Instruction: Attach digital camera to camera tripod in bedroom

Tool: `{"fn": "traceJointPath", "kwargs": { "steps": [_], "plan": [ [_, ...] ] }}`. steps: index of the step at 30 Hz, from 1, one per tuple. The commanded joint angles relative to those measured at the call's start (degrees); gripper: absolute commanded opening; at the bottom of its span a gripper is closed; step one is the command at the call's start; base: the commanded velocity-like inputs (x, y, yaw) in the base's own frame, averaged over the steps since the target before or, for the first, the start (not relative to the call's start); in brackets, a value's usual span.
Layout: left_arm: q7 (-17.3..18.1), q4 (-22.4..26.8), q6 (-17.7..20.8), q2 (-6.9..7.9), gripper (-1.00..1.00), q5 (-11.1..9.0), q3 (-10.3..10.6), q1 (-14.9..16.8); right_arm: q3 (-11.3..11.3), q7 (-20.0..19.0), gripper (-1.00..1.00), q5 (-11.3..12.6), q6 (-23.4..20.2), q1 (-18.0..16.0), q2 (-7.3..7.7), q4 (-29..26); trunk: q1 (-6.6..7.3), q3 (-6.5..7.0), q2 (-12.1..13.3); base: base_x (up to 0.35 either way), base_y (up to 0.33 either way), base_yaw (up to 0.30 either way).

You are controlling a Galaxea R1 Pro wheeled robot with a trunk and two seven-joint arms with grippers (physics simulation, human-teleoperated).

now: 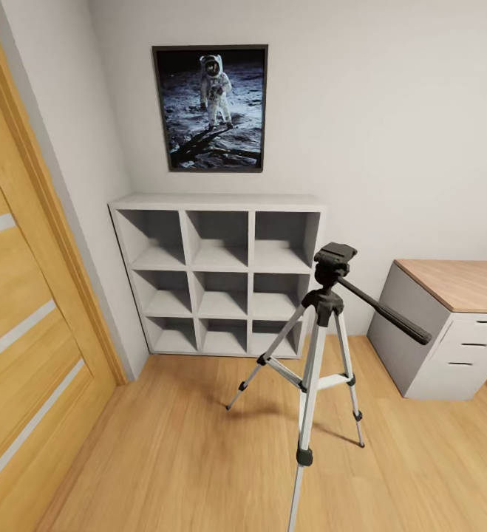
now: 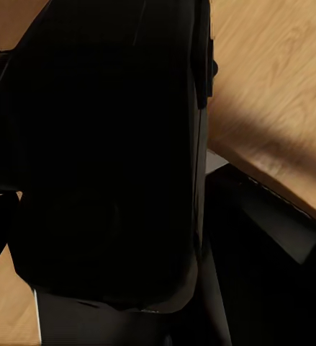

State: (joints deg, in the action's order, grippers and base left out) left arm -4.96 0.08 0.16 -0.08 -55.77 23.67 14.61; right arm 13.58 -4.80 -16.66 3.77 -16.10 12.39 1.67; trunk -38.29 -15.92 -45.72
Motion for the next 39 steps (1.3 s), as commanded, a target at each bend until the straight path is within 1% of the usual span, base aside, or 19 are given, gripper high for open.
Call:
{"fn": "traceJointPath", "kwargs": {
  "steps": [1,14,32,39],
  "plan": [
    [-0.05,0.01,0.02,-0.01,-1.0,-0.3,0.55,-0.02,0.49,-0.12,1.0,-0.48,0.35,-0.07,0.06,0.18,-0.01,-0.07,-0.06,0.001,0.001,0.0],
    [-0.05,0.01,0.01,-0.01,-1.0,-0.3,0.53,-0.11,0.45,-0.12,1.0,-0.51,0.33,-0.07,-0.08,0.18,-0.01,-0.07,-0.06,0.02,0.006,0.0],
    [-0.05,0.01,0.01,-0.01,-1.0,-0.3,0.55,-0.1,0.49,-0.03,1.0,-0.4,0.39,-0.07,-0.23,0.18,-0.01,-0.07,-0.06,0.252,0.175,0.0],
    [-0.05,0.01,0.01,-0.01,-1.0,-0.3,0.58,-0.11,0.49,-0.03,1.0,-0.39,0.28,-0.07,-0.21,0.18,-0.01,-0.07,-0.06,0.046,0.036,0.0]
  ]
}}
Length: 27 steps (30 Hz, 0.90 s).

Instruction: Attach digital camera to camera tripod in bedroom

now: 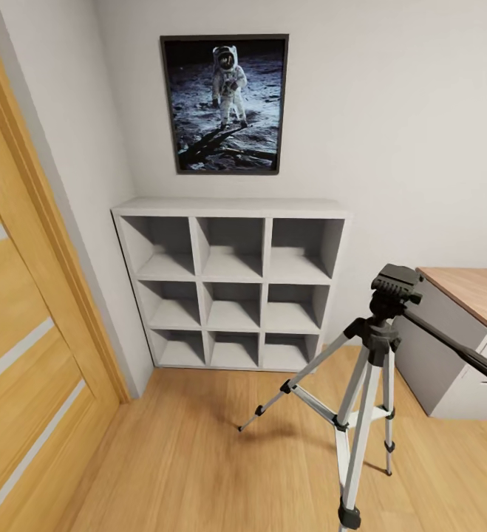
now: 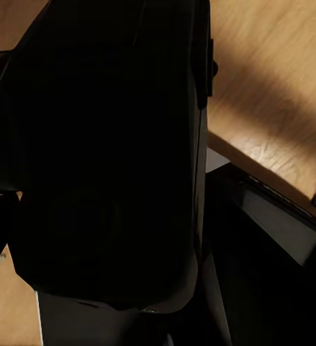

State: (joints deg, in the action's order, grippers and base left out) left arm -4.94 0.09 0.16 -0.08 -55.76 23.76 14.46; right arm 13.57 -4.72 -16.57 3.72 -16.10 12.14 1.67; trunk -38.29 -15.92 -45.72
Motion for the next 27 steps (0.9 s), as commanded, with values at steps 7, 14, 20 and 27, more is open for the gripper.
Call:
{"fn": "traceJointPath", "kwargs": {
  "steps": [7,14,20,27],
  "plan": [
    [-0.08,0.0,0.02,-0.01,-1.0,-0.31,0.5,0.04,0.45,-0.17,1.0,-0.48,0.09,-0.08,0.07,0.18,-0.01,-0.07,-0.06,0.005,0.004,0.0],
    [-0.07,0.0,0.02,-0.02,-1.0,-0.31,0.5,0.04,0.45,-0.17,1.0,-0.48,0.06,-0.08,0.07,0.18,-0.01,-0.07,-0.06,0.0,0.0,0.0],
    [-0.07,0.0,0.02,-0.09,-1.0,-0.31,0.5,0.04,0.48,-0.12,1.0,-0.48,0.39,-0.08,0.0,0.18,-0.01,-0.07,-0.06,0.0,0.0,0.0],
    [-0.08,0.0,0.02,-0.09,-1.0,-0.31,0.5,0.04,0.49,-0.11,1.0,-0.48,0.34,-0.08,-0.06,0.18,-0.01,-0.07,-0.06,0.0,0.0,-0.125]
  ]
}}
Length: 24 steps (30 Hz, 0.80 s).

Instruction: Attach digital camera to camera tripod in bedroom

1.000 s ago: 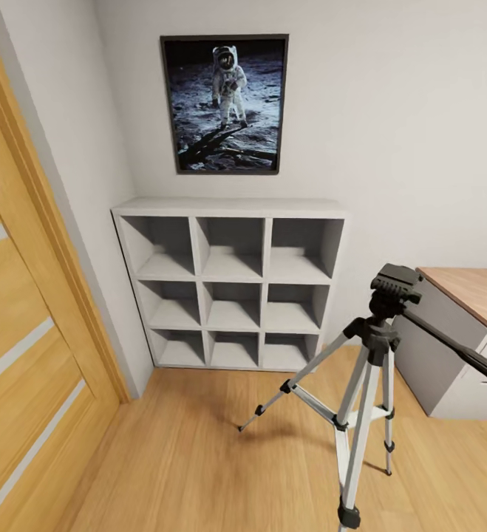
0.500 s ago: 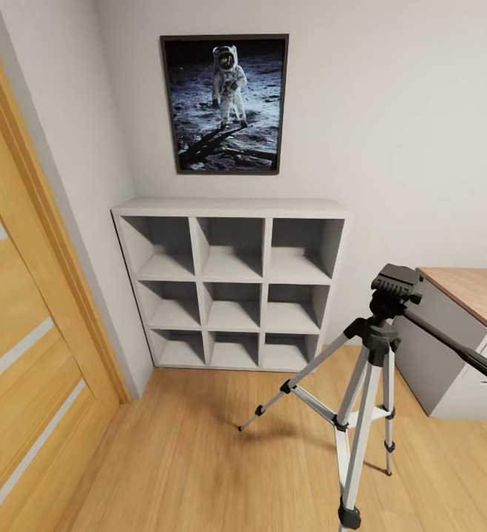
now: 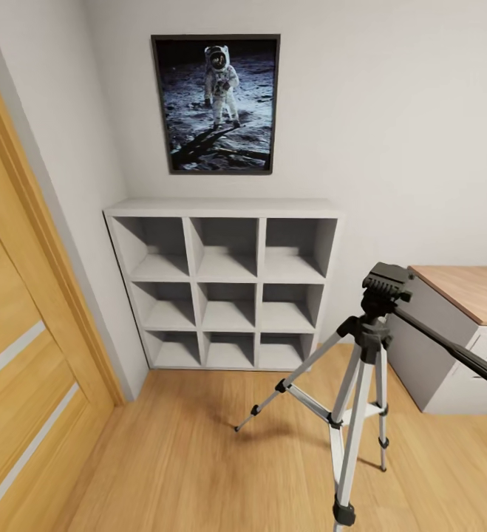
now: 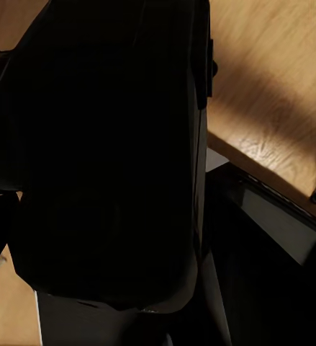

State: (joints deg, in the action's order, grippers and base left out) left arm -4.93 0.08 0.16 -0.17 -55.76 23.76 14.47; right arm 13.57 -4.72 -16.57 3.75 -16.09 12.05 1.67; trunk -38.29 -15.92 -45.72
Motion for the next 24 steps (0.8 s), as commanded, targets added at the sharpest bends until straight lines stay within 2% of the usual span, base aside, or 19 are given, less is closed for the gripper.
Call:
{"fn": "traceJointPath", "kwargs": {
  "steps": [1,6,24],
  "plan": [
    [-0.09,0.0,0.02,-0.01,-1.0,-0.32,0.5,0.03,0.49,-0.11,1.0,-0.48,0.31,-0.08,0.03,0.18,-0.01,-0.07,-0.06,0.0,0.0,-0.197],
    [-0.08,0.0,0.02,-0.01,-1.0,-0.32,0.5,0.03,0.49,-0.11,1.0,-0.48,0.3,-0.08,0.07,0.19,-0.01,-0.07,-0.06,0.0,0.0,-0.102],
    [-0.08,0.0,0.0,-0.01,-1.0,-0.31,0.5,0.03,0.49,-0.11,1.0,-0.48,0.29,-0.08,0.09,0.18,-0.01,-0.07,-0.06,0.0,0.0,-0.02]
  ]
}}
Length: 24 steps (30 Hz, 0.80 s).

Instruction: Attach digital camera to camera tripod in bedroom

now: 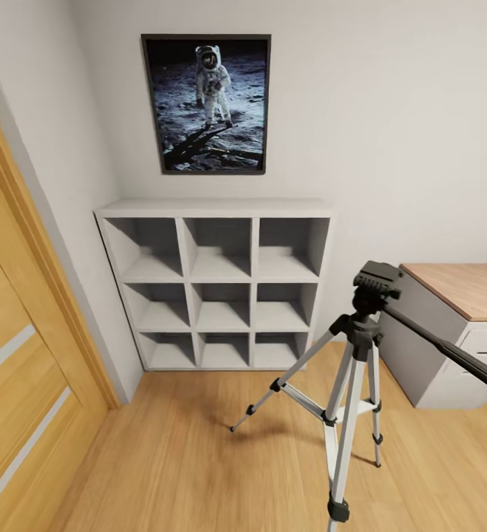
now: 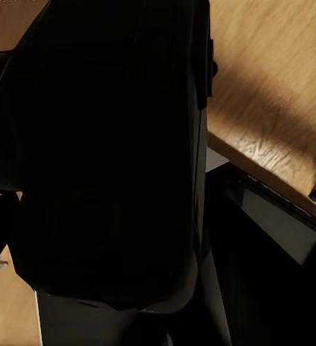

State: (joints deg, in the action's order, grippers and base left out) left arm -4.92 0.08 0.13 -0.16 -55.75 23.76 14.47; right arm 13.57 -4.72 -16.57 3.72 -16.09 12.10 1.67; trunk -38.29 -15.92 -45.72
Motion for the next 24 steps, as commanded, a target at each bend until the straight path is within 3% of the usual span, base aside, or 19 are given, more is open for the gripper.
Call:
{"fn": "traceJointPath", "kwargs": {
  "steps": [1,10,24],
  "plan": [
    [-0.09,0.0,0.01,-0.01,-1.0,-0.32,0.5,0.03,0.49,-0.11,1.0,-0.48,0.29,-0.08,0.01,0.18,-0.01,-0.07,-0.06,0.0,0.0,-0.176],
    [-0.11,0.0,0.04,-0.1,-1.0,-0.32,0.5,0.04,0.49,-0.18,1.0,-0.48,0.23,-0.09,-0.03,0.18,-0.01,-0.07,-0.06,0.0,0.054,-0.216],
    [-0.09,0.0,0.04,-0.1,-1.0,-0.24,0.5,0.03,0.49,-0.11,1.0,-0.48,0.24,-0.08,0.03,0.18,-0.01,-0.07,-0.06,0.0,0.25,-0.129]
  ]
}}
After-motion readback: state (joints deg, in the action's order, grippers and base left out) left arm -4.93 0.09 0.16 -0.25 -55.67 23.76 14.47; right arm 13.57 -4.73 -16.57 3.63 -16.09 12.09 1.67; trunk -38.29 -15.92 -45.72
